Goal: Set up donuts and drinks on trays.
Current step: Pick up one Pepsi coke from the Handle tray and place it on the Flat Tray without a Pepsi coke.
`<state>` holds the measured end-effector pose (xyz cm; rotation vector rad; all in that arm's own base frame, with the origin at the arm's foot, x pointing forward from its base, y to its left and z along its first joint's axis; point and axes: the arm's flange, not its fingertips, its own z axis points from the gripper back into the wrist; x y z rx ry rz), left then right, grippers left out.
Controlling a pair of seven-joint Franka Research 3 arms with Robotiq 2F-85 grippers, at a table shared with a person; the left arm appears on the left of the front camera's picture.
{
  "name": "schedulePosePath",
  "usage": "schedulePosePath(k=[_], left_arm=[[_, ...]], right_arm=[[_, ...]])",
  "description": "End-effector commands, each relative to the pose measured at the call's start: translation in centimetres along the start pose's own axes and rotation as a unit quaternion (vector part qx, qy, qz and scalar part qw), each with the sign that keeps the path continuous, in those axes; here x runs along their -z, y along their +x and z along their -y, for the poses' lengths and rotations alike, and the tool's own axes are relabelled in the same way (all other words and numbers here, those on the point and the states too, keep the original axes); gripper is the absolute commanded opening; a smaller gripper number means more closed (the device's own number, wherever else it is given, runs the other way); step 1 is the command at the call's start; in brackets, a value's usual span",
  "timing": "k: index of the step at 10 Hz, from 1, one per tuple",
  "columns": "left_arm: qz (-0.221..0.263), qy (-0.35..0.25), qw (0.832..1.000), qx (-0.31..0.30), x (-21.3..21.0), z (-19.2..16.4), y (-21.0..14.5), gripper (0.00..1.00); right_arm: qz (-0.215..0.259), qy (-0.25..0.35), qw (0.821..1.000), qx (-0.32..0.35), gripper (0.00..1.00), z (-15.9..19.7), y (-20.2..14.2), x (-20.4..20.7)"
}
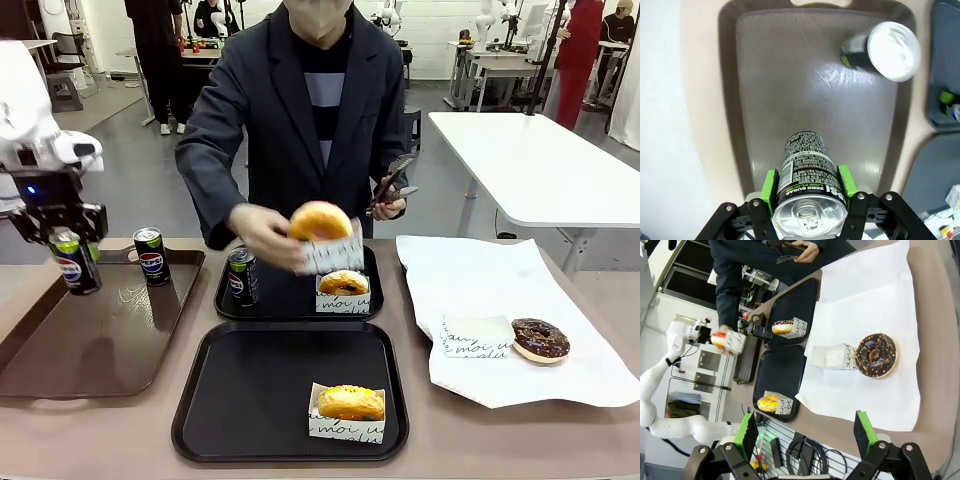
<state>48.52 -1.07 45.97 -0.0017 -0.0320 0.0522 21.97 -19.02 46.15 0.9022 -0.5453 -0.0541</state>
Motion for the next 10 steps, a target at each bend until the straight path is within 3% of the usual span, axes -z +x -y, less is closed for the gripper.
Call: schedulePosePath(k=[1,5,10], left_arm=[[0.017,0.014,1.0,0.016,-5.2,0.5,-4.1,0.0],[0.021,0.005,0.999,0.047,-8.7,0.9,-9.1,0.0],[0.015,0.009,0.999,0.036,-9.3,1.2,-8.6,0.0]], right_arm=[[0.001,0.006,1.0,-0.004,1.0,0.3,0.0,0.1],[0.001,0.006,1.0,-0.004,1.0,0.3,0.0,0.1],[0.001,0.006,1.0,-0.004,1.0,0.3,0.0,0.1]])
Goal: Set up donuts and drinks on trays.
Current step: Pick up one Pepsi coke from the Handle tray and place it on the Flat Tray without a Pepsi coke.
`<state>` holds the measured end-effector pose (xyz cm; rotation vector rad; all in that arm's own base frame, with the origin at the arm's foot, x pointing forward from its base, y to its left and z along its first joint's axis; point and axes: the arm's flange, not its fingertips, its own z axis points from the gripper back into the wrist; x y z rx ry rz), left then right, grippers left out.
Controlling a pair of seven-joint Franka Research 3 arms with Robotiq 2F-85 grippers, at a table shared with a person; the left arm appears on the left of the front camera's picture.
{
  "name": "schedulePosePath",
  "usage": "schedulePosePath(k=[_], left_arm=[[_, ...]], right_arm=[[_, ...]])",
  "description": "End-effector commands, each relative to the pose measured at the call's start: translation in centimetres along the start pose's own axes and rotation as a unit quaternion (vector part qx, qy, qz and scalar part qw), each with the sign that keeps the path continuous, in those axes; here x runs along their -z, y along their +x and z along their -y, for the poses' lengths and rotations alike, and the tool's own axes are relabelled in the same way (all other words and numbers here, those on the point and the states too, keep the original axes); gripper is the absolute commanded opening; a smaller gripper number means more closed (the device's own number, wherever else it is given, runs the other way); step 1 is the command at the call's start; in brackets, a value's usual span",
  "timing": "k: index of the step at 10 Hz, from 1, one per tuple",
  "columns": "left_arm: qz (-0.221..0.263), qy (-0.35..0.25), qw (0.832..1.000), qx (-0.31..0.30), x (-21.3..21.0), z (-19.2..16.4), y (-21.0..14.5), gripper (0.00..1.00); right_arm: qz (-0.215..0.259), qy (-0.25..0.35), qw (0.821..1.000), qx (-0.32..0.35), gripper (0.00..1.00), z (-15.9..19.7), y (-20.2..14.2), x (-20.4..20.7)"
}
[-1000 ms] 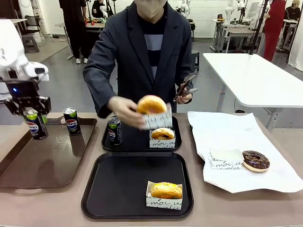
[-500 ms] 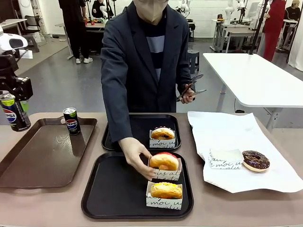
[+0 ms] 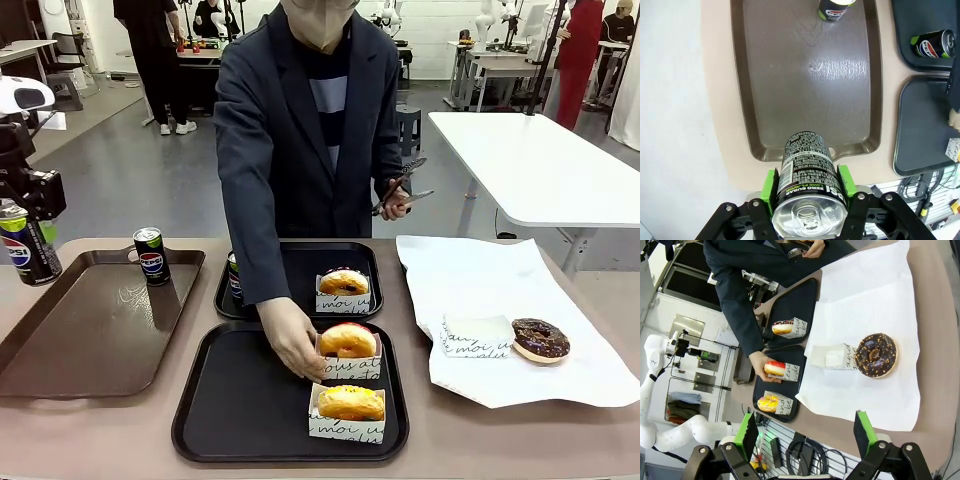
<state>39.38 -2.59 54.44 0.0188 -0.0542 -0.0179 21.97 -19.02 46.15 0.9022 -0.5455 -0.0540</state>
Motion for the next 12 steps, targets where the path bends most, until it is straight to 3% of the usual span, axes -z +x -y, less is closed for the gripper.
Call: schedulePosePath(k=[1,4,5,7,12], left_arm=[[0.004,0.0,1.0,0.0,-0.6,0.1,0.3,0.0],[0.004,0.0,1.0,0.0,-0.6,0.1,0.3,0.0],[0.0,0.0,1.0,0.0,0.0,0.0,0.0,0.58],[0.033,-0.024,0.997,0.063,0.1,4.3,-0.4,0.58],[0.018,-0.022,0.978,0.207,4.4,19.7,-1.4,0.58]], right_arm=[[0.001,0.006,1.0,-0.004,1.0,0.3,0.0,0.1],[0.001,0.006,1.0,-0.004,1.0,0.3,0.0,0.1],[0.001,0.006,1.0,-0.004,1.0,0.3,0.0,0.1],[0.001,0.006,1.0,-0.004,1.0,0.3,0.0,0.1],[0.001,0.006,1.0,-0.004,1.0,0.3,0.0,0.1]])
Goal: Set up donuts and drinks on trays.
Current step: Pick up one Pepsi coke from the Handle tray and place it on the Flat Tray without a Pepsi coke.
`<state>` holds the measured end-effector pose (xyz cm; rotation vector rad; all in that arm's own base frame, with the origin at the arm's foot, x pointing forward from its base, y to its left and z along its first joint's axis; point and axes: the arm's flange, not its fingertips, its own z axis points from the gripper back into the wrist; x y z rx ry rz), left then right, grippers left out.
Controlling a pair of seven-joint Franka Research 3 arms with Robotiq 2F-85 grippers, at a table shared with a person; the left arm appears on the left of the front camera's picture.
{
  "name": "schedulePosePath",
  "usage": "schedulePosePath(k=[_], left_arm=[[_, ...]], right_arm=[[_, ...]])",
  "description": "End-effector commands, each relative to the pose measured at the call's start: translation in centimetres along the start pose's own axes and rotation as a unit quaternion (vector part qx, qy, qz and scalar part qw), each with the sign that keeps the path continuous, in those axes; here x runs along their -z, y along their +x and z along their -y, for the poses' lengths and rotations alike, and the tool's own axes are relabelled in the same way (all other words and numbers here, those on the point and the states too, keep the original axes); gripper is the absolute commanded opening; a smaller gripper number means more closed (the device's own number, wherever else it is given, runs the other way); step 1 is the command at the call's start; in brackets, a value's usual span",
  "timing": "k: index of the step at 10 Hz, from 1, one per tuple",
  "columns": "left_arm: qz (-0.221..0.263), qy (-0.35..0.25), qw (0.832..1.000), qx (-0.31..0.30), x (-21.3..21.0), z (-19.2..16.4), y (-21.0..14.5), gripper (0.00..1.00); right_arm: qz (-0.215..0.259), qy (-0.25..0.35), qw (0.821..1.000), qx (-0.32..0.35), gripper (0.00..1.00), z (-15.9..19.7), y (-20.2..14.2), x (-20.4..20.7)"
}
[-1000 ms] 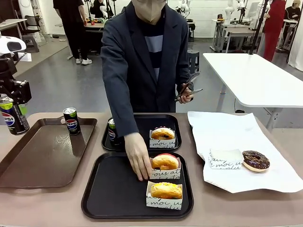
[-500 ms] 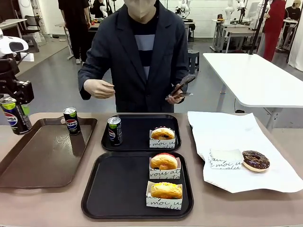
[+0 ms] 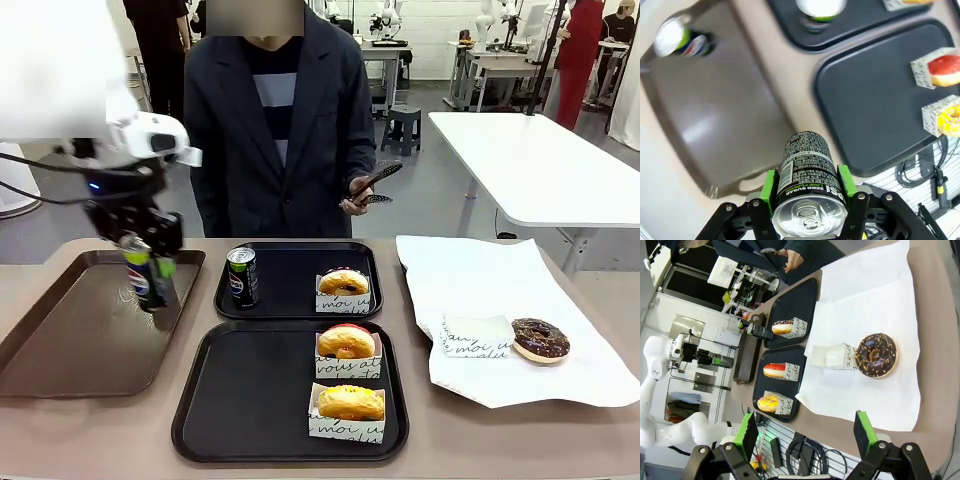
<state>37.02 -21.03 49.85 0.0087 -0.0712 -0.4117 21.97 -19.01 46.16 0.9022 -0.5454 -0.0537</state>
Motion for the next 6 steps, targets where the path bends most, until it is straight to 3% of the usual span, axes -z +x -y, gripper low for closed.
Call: schedulePosePath(k=[1,3,6], left_arm=[[0.023,-0.029,0.999,0.025,1.0,3.7,1.7,0.58],[0.011,-0.039,0.998,0.048,2.8,8.4,2.7,0.58],[-0.018,-0.031,0.998,0.043,4.6,9.8,3.6,0.58]], right_arm=[[0.001,0.006,1.0,-0.004,1.0,0.3,0.0,0.1],[0.001,0.006,1.0,-0.004,1.0,0.3,0.0,0.1],[0.001,0.006,1.0,-0.004,1.0,0.3,0.0,0.1]])
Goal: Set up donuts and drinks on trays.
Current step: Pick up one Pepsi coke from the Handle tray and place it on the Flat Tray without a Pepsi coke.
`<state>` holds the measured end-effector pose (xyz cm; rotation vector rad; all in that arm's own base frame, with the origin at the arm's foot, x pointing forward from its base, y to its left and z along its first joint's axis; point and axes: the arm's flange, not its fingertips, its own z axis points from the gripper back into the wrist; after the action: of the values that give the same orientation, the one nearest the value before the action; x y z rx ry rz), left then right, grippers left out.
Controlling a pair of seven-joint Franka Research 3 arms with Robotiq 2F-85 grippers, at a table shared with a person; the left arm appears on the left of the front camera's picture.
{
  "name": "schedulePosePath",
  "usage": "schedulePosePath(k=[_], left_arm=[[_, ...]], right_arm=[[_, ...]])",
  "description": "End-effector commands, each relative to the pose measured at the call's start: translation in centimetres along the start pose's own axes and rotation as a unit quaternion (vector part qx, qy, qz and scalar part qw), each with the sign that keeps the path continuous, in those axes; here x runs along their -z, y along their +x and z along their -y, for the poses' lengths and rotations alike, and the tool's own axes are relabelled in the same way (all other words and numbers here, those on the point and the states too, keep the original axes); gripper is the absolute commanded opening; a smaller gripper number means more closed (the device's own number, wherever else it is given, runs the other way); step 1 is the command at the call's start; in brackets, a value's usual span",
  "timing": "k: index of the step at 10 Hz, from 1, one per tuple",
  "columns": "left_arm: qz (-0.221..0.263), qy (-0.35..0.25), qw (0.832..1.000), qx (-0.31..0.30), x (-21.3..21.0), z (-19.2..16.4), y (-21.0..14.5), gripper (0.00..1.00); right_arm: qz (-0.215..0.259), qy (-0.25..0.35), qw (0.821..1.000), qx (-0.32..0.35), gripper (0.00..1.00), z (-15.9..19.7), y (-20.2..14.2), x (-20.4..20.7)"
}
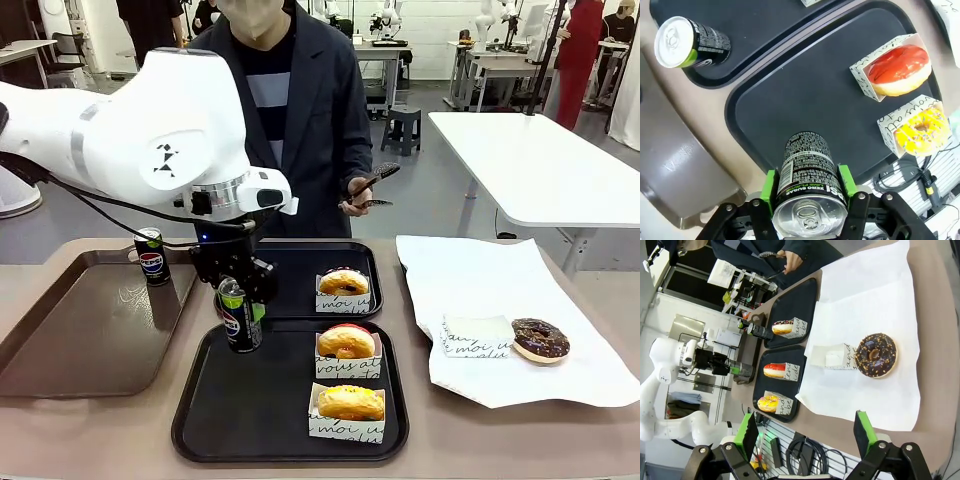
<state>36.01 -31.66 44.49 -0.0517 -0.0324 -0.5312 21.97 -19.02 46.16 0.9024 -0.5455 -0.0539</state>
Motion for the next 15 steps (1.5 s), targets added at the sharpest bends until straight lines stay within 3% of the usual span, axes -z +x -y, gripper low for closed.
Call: schedulePosePath(k=[1,2,10,15], left_arm=[[-0.019,0.007,0.999,-0.028,-1.4,-1.6,0.4,0.58],[0.0,0.0,1.0,0.0,0.0,0.0,0.0,0.58],[-0.011,0.0,1.0,-0.003,0.3,-0.1,0.1,0.58],[-0.002,0.014,1.0,0.027,5.7,-0.7,-0.2,0.58]], right_arm=[[0.001,0.006,1.0,-0.004,1.0,0.3,0.0,0.1],[0.001,0.006,1.0,-0.004,1.0,0.3,0.0,0.1],[0.001,0.006,1.0,-0.004,1.0,0.3,0.0,0.1],[0.001,0.006,1.0,-0.004,1.0,0.3,0.0,0.1]])
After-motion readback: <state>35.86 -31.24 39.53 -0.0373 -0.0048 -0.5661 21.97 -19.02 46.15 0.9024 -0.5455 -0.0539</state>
